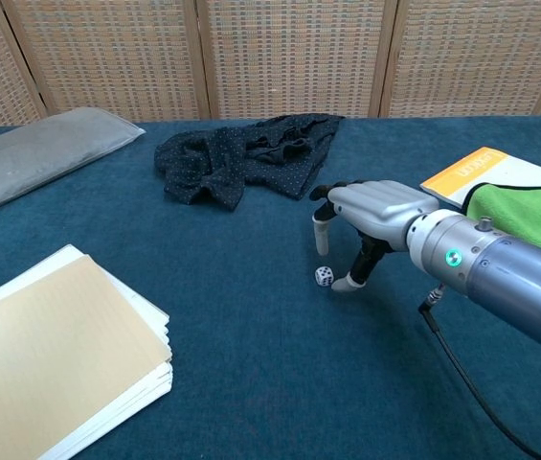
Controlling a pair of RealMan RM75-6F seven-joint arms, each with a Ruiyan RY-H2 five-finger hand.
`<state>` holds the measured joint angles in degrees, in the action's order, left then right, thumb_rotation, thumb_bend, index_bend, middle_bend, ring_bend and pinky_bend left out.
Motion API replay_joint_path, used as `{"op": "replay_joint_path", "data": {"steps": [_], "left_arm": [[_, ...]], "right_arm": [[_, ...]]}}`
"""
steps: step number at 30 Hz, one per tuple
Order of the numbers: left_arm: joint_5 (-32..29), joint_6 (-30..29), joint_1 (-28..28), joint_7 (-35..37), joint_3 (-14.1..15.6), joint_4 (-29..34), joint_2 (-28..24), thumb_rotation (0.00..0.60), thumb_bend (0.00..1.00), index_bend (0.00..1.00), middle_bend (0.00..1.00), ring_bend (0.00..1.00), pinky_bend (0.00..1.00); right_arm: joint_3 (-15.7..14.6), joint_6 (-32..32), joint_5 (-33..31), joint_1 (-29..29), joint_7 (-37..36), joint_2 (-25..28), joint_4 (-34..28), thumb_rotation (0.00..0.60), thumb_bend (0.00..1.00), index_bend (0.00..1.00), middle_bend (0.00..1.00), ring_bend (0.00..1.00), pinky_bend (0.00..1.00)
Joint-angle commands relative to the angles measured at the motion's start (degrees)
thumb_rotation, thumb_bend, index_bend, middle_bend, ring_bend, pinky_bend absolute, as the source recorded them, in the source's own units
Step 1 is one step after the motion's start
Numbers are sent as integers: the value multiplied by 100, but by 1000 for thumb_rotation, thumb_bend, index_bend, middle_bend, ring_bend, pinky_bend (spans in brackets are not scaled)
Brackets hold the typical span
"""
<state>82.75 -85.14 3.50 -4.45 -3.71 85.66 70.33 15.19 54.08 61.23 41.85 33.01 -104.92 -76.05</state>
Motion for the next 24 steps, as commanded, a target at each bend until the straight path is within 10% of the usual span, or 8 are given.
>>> {"op": "replay_joint_path", "data": {"steps": [1,24], "left_arm": [[-14,3,1,11,-6,-4,-3,600,0,0,0,0,0],[-19,2,15,63,7,-9,-11,600,0,0,0,0,0]], "right_arm": [[-19,-32,-44,18,-11,-18,41,600,404,508,147,0,25],[-167,-99,-248,235,-103,-221,374,600,527,568,189,0,25]]}}
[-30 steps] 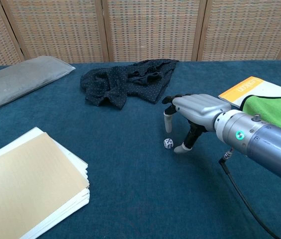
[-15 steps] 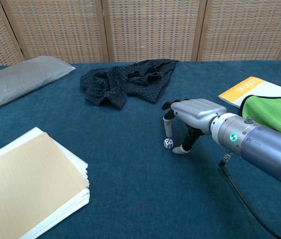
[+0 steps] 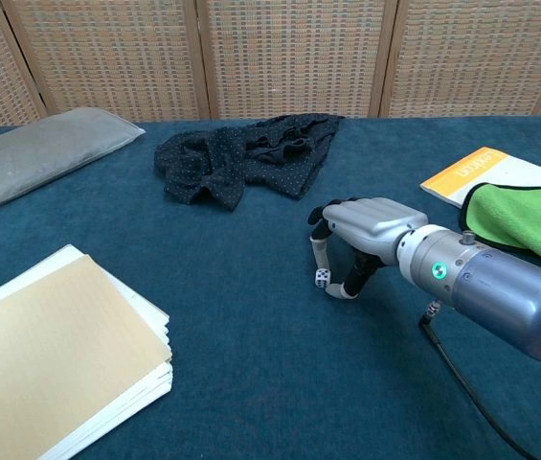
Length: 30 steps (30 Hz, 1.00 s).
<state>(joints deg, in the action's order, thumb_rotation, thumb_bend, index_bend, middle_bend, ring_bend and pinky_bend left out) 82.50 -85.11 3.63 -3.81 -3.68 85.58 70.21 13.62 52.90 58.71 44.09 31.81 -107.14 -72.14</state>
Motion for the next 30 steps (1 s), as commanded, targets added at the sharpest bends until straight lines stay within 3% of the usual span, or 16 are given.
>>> {"op": "replay_joint_path", "data": {"steps": [1,9,16,23,30], "left_arm": [[10,-3,1,-4,7,-1,0,600,0,0,0,0,0],[5,-22,-4,15,5,-12,1,600,0,0,0,0,0],[23,-57,-13,5,9,7,-7,600,0,0,0,0,0],[59,-123,-27,-34,10,41,-13,600,0,0,0,0,0],[101,-159,-28,-88,21,91,-20,600,0,0,0,0,0]], "right_arm": [[-7,37,0,16,25,7,-42,600,531,568,190,0,24],[48,256,64,34,150,296,-465,600,526,559,184,0,24],[323,560,9,34,376,932,-1158,600,518,552,177,0,24],[374,632,-206,-27,387,1355,-1516,600,514,524,159,0,17],[246,667,-262,-49,398,1562,-1722,600,433,377,67,0,5]]}}
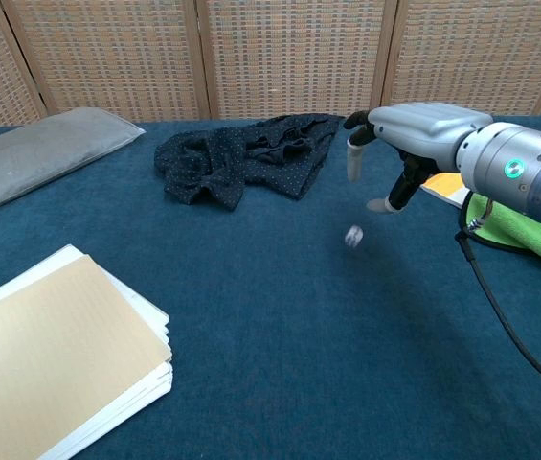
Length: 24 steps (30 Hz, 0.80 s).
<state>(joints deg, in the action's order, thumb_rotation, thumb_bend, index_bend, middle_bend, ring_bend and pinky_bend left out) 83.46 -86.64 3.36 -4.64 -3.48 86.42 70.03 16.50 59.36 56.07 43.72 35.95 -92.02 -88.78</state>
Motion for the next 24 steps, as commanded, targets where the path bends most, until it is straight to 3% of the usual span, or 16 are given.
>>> {"op": "replay_joint_path", "data": {"steps": [1,12,19,24], "left_arm": [[8,-11,-2,-6,2,12,-2,600,0,0,0,0,0],[51,-94,-36,58,7,27,-34,600,0,0,0,0,0],[56,-137,-65,121,9,19,-58,600,0,0,0,0,0],[52,-144,-71,93,9,3,-46,600,0,0,0,0,0]], "right_arm": [[-60,30,5,-15,-25,69,-81,600,430,357,57,0,5],[-363,312,164,-240,-177,337,-402,600,396,299,5,0,0],[-1040,938,1054,-924,-713,861,-756,600,372,176,0,0,0],[-1661,1710,1928,-1621,-1272,1191,-669,600,332,66,0,0,0]]}}
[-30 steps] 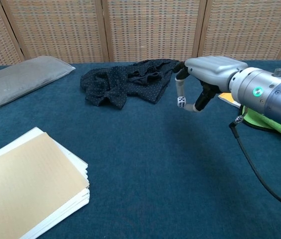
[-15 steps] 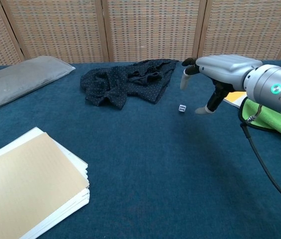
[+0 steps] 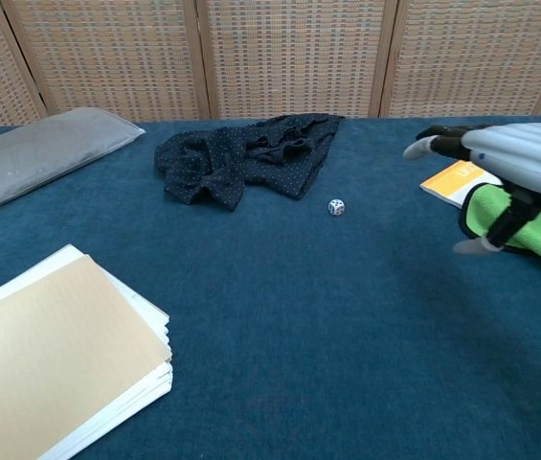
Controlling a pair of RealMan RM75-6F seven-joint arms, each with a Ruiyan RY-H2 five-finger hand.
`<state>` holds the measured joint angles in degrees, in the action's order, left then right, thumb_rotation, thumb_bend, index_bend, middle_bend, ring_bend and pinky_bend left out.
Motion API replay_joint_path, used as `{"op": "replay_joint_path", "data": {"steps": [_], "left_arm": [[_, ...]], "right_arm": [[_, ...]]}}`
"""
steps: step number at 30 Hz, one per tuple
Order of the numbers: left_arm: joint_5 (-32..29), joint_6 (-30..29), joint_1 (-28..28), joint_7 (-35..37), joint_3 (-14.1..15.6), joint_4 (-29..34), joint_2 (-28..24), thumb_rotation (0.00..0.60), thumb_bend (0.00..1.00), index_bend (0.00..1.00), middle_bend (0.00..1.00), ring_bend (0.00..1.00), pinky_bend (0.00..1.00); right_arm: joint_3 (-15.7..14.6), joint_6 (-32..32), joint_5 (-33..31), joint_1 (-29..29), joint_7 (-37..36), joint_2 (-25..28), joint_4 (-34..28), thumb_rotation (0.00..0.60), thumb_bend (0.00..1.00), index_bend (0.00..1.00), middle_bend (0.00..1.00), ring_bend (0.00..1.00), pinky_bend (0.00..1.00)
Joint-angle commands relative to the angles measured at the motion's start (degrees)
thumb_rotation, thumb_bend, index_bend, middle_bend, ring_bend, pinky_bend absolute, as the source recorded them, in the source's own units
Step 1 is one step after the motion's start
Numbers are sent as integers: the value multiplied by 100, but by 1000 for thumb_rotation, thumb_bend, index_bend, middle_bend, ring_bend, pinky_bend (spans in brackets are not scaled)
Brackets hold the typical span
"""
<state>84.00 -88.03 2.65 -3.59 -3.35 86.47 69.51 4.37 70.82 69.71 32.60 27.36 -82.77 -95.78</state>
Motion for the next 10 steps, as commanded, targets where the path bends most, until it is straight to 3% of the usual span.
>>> {"op": "replay_joint_path", "data": {"steps": [1,5,10], "left_arm": [[0,-17,-3,-34,-6,-4,13,600,0,0,0,0,0],[-1,-58,-29,-177,8,10,64,600,0,0,0,0,0],[60,-104,-44,-326,40,63,88,600,0,0,0,0,0]], "right_arm": [[-570,734,720,-664,-542,310,70,600,326,49,0,0,0],[-937,1276,1293,-1139,-980,444,359,600,320,4,0,0,0],[-1120,1679,1532,-1567,-1276,507,716,600,320,0,0,0,0]]}}
